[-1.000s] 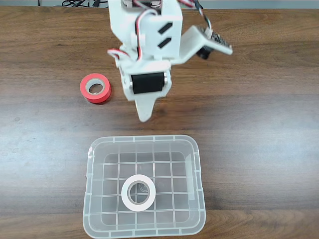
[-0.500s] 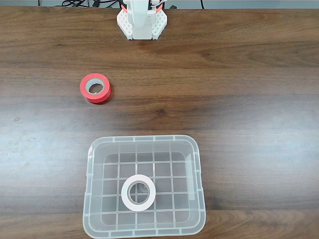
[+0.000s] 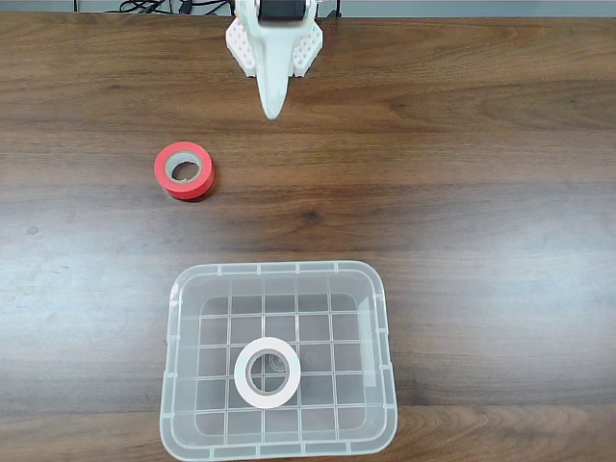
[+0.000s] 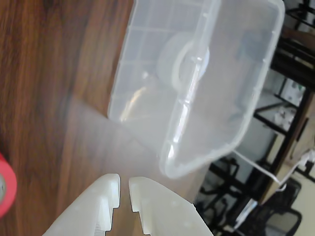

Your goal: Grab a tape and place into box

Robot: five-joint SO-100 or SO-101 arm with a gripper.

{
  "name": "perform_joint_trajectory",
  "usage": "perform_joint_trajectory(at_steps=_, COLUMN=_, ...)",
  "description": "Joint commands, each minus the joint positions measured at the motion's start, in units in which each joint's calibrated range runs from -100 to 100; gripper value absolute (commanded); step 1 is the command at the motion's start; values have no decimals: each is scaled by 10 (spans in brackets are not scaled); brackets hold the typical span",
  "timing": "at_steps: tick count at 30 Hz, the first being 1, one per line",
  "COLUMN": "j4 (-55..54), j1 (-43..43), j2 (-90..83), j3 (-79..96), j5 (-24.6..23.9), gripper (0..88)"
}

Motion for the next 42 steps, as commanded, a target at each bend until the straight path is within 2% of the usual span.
perform_joint_trajectory(at_steps=1, j4=-138, j1=3, j2=-144, j3=235, j5=3, gripper=17)
perform_joint_trajectory(at_steps=5, j4=-137, j1=-13, j2=-218, j3=321, j5=1, gripper=13)
perform_joint_trajectory(at_steps=10, j4=-93, j1=-33, j2=-262, j3=371, j5=-77, gripper=12)
perform_joint_trajectory(at_steps=13, j4=-64, j1=-39, j2=-270, j3=380, j5=-102, gripper=12)
perform_joint_trajectory(at_steps=42, j4=-46, j1=-32, j2=-269, j3=390, j5=-100, gripper=13)
